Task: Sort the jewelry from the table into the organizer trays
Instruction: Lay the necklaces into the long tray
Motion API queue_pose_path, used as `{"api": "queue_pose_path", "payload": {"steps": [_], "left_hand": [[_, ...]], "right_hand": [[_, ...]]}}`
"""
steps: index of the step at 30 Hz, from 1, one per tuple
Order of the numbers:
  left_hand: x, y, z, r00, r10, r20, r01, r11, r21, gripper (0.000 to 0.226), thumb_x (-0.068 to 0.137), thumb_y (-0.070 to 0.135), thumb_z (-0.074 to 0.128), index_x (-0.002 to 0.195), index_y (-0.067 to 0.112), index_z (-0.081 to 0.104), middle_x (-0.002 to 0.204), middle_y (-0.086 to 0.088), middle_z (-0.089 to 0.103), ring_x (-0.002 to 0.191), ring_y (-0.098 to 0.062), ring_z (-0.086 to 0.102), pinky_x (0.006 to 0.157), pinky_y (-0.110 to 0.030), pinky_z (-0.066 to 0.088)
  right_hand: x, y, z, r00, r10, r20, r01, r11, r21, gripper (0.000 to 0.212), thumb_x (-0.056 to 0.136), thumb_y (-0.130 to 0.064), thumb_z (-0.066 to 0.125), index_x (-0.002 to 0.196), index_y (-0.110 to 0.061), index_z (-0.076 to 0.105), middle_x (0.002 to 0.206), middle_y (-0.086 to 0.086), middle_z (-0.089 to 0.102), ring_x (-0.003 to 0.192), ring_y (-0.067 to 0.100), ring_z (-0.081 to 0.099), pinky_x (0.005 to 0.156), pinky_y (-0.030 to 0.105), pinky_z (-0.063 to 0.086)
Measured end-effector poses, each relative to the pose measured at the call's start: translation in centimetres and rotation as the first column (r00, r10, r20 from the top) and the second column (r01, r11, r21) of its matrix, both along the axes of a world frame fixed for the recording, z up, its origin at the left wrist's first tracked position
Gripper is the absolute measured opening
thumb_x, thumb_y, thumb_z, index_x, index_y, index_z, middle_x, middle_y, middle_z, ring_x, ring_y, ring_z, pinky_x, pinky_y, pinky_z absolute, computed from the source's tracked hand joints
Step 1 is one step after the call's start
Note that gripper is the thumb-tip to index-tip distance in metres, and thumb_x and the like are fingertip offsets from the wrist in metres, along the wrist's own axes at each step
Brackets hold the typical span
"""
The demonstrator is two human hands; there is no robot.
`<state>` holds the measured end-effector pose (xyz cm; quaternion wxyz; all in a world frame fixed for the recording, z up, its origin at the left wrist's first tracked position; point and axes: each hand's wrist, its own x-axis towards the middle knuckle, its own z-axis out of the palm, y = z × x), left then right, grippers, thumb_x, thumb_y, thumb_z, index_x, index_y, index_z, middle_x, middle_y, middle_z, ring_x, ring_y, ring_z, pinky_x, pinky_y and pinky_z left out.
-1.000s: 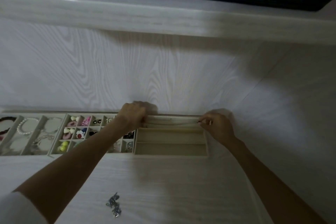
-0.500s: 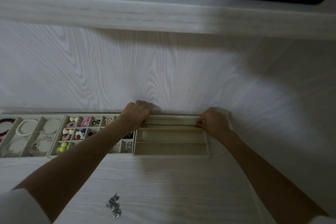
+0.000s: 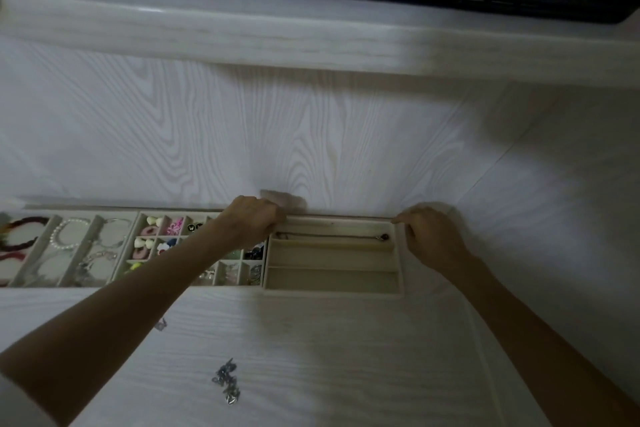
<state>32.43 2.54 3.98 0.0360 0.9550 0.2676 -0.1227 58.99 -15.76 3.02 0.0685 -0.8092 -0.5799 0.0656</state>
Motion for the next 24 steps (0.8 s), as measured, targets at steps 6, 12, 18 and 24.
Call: {"api": "queue_pose_path", "payload": {"steps": [6,12,18,24], "left_hand": [[-0.4,-0.3,1.8,0.975,-0.190,-0.116,0.182,0.981,-0.073,0.043,0.098,0.016,0.035,0.137,0.031,0.047,0.148,0.017,0.038,0.122,-0.012,0.053,0.092,-0.030,0.043],[0.2,-0.7,1.7,0.941,-0.279,-0.190,0.275,0.960,-0.046,0.042,0.102,0.028,0.026,0.140,0.032,0.043,0.149,0.018,0.035,0.131,-0.009,0.044,0.095,-0.030,0.042],[-0.6,-0.9,0.6,0.930,-0.304,-0.208,0.310,0.951,-0.002,0.044,0.102,0.033,0.024,0.145,0.033,0.034,0.151,0.017,0.032,0.125,-0.012,0.050,0.086,-0.029,0.045],[-0.8,-0.8,0.6,0.928,-0.309,-0.207,0.326,0.944,0.052,0.044,0.102,0.034,0.022,0.142,0.030,0.041,0.148,0.015,0.037,0.112,-0.013,0.059,0.076,-0.029,0.047]], "right_hand": [[-0.2,-0.7,-0.4,0.989,0.122,0.084,-0.117,0.991,-0.060,0.049,0.071,0.010,0.058,0.111,-0.016,0.070,0.100,0.014,0.063,0.104,0.037,0.055,0.076,0.044,0.049],[-1.4,-0.4,0.0,0.952,0.218,0.214,-0.152,0.947,-0.284,0.054,0.082,-0.012,0.057,0.129,-0.040,0.053,0.114,0.003,0.054,0.117,0.025,0.046,0.085,0.039,0.041],[-1.2,-0.8,-1.5,0.918,0.235,0.320,-0.148,0.950,-0.274,0.063,0.024,-0.009,0.086,0.081,-0.035,0.076,0.065,-0.002,0.058,0.063,0.024,0.063,0.045,0.031,0.044],[-1.8,-0.8,-1.4,0.911,0.243,0.335,-0.167,0.956,-0.240,0.052,0.032,-0.010,0.080,0.078,-0.034,0.077,0.064,-0.001,0.059,0.063,0.026,0.064,0.048,0.031,0.046]]}}
